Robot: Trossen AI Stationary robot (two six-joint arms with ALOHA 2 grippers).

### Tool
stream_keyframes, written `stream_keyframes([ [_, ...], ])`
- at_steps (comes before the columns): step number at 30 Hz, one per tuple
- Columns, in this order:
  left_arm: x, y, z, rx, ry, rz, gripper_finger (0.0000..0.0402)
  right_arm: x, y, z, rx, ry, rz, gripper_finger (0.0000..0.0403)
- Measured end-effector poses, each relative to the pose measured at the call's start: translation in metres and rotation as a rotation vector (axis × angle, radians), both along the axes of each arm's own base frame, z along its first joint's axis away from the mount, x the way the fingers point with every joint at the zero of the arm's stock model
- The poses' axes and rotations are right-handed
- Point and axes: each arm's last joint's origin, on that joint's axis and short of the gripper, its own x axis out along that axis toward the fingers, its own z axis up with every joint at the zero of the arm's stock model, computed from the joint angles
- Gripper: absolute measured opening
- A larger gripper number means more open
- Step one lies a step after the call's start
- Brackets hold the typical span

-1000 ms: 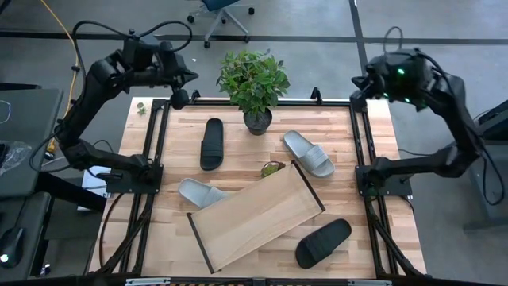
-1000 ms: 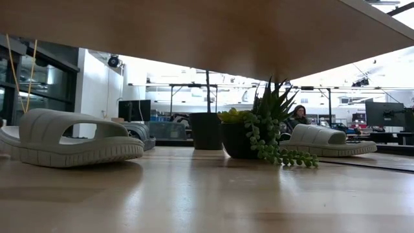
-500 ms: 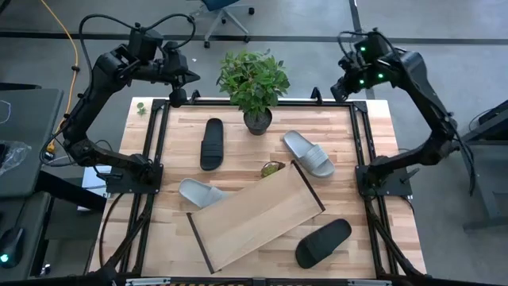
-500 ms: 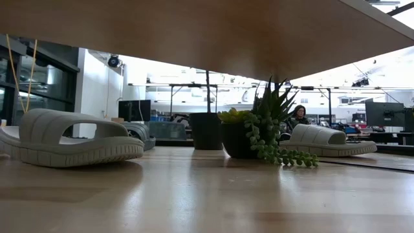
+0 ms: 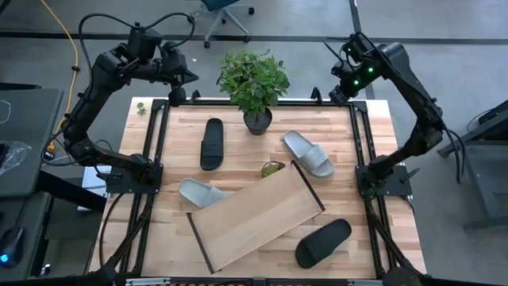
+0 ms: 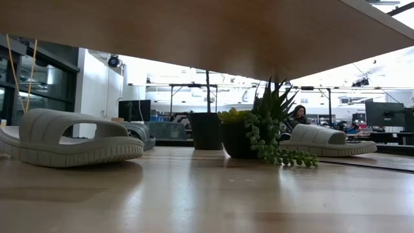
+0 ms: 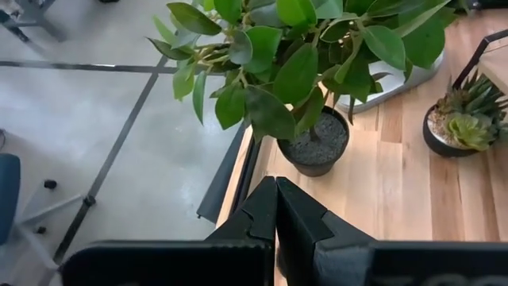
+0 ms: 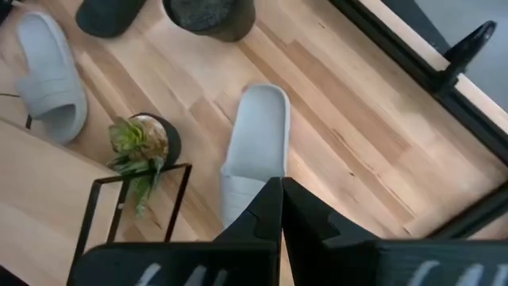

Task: Pick and place slides into the shelf
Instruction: Put the right gray slipper on the shelf

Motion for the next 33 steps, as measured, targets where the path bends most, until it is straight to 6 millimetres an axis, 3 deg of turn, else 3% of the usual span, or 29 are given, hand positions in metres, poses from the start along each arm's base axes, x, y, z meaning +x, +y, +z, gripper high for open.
stream_keyframes([
  [9, 0.000, 0.000, 0.000, -0.029, -0.011, 0.033, 0.0001, -0.011, -0.019, -0.007, 0.057, 0.013, -0.132, 0.0000],
  [20, -0.003, -0.002, -0.004, -0.041, 0.057, 0.074, 0.0001, 0.001, -0.049, -0.035, 0.184, 0.075, -0.219, 0.0000],
  [25, -0.005, -0.003, -0.006, -0.054, 0.082, 0.073, 0.0001, 0.001, -0.048, -0.043, 0.198, 0.099, -0.203, 0.0000],
  [33, -0.005, -0.003, -0.006, -0.049, 0.086, 0.068, 0.0001, -0.007, -0.022, -0.095, 0.410, 0.125, -0.137, 0.0000],
])
